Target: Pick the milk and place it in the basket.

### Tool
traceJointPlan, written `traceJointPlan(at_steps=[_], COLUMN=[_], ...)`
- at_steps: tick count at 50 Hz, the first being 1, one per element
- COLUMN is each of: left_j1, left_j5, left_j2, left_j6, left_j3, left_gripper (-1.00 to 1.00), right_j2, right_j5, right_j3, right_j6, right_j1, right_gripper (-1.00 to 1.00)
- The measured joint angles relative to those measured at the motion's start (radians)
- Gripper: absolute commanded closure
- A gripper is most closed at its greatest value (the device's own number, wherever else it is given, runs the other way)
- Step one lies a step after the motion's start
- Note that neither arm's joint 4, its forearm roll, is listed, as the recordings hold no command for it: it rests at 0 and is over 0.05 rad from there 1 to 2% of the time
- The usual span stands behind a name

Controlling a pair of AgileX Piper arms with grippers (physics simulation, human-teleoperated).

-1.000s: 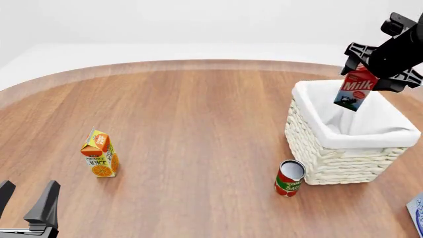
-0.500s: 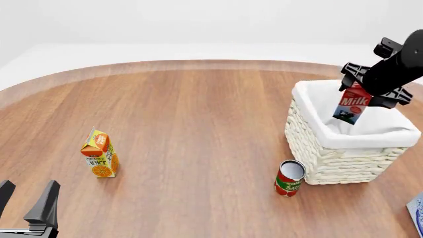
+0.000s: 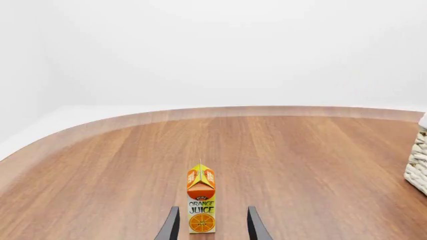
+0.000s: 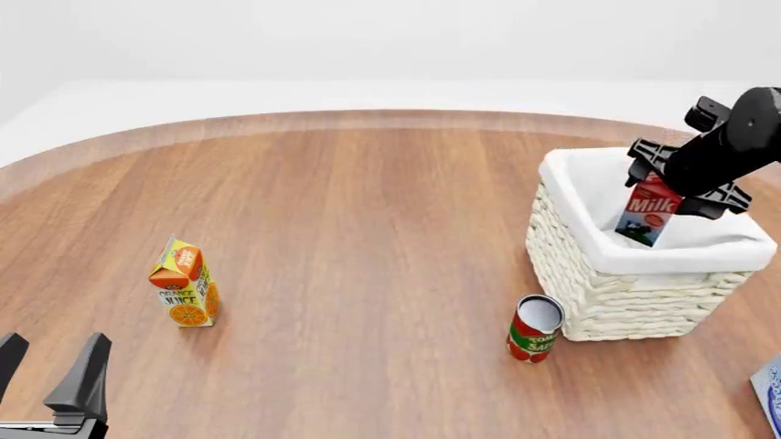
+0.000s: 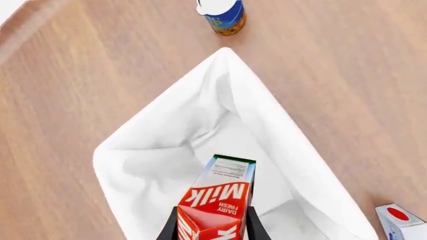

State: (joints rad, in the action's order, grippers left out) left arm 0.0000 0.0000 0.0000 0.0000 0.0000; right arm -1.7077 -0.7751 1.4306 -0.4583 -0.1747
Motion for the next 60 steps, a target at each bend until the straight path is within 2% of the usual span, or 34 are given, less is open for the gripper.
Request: traceJointPlan(at_steps=[60], left_j1=[0.0], left_j5=[0.0], left_j2=[0.0], left_j6=[0.0], left_j3=[0.0], left_gripper=[-1.0], right_j2=[-0.114], right_j5=[0.126], right_j3=[-0.073], right_j6=[-0.019], right_j1=[0.024], right_gripper=[1.0])
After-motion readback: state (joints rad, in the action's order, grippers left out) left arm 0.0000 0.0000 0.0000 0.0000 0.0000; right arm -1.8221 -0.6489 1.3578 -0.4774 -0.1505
